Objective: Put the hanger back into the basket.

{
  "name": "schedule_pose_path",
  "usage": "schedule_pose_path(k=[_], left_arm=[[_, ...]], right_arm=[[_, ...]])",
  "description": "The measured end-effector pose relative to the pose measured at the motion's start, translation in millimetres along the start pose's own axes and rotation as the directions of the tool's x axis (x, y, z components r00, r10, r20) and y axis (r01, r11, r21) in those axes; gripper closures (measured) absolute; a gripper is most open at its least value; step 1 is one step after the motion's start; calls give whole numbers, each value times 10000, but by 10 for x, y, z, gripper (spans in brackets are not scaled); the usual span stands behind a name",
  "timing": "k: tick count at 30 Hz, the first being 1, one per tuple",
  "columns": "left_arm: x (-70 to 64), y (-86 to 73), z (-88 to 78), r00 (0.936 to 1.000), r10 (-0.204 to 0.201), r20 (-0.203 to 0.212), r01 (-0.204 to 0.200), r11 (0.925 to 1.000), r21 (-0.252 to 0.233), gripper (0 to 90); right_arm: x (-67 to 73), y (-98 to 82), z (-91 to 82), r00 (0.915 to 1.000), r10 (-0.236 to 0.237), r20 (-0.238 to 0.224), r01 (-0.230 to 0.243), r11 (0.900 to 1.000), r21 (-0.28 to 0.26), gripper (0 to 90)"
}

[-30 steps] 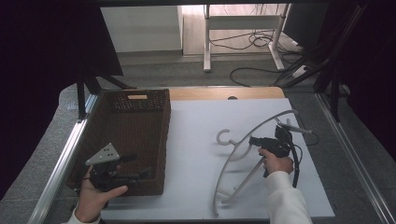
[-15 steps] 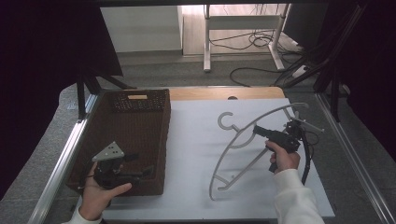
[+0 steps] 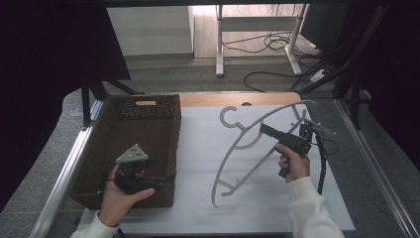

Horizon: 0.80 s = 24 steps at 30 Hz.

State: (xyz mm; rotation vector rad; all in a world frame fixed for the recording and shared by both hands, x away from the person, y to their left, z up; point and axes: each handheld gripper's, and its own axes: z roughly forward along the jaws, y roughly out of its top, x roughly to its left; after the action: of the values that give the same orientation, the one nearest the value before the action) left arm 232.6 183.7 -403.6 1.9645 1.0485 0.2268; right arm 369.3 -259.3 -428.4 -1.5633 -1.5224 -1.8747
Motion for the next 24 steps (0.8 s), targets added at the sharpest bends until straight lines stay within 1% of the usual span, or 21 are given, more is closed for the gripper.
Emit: schedule_pose_path(k=[1,2,5,6,8,11,13,14,15,16,17,18,19,21,22,23,24], left_arm=[[0,0,0,10000,0,0,0,10000,0,228],[-10,21,11,10000,3,4,-3,10000,-7,228],[-52,75,54,10000,46,12,-46,10000,-12,230],[-83,108,92,9999,79,83,-79,10000,2,233],[-101,125,116,9999,106,125,-106,9999,4,235],[-142,183,199,9994,176,314,-178,9998,64,236],[-152,214,238,9990,109,440,-113,9999,75,238],[-163,252,277,9982,60,604,-64,10000,62,244],[-163,252,277,9982,60,604,-64,10000,62,246],[-175,293,315,9971,-20,763,15,10000,62,249],[-175,293,315,9971,-20,763,15,10000,62,252],[-182,339,360,9950,-114,995,107,9999,80,257],[-182,339,360,9950,-114,995,107,9999,80,262],[-190,385,415,9923,-226,1221,215,9997,107,270],[-193,430,487,9881,-371,1491,348,9992,180,283],[-193,430,487,9881,-371,1491,348,9992,180,290],[-195,453,528,9856,-423,1636,391,9990,224,290]], right_arm=[[0,0,0,10000,0,0,0,10000,0,865],[-4,-14,27,9998,-57,-199,58,10000,49,864],[-2,-33,55,9995,-119,-291,123,9998,154,864],[1,-49,74,9994,-181,-289,188,9995,234,864],[2,-58,84,9993,-228,-291,236,9993,280,864],[15,-63,79,9992,-233,-314,242,9993,290,864],[22,-67,74,9989,-295,-365,304,9992,258,864],[35,-71,71,9987,-270,-426,282,9993,265,864],[35,-71,71,9987,-270,-426,282,9993,265,864],[38,-76,73,9984,-326,-462,338,9991,263,864],[38,-76,73,9984,-326,-462,338,9991,263,864],[41,-82,76,9982,-364,-467,378,9989,284,864],[41,-82,76,9982,-364,-467,378,9989,284,864],[43,-88,80,9982,-386,-460,400,9987,305,864],[44,-94,83,9976,-466,-507,483,9983,319,864],[44,-94,83,9976,-466,-507,483,9983,319,864],[47,-97,85,9974,-495,-521,514,9980,358,864]])
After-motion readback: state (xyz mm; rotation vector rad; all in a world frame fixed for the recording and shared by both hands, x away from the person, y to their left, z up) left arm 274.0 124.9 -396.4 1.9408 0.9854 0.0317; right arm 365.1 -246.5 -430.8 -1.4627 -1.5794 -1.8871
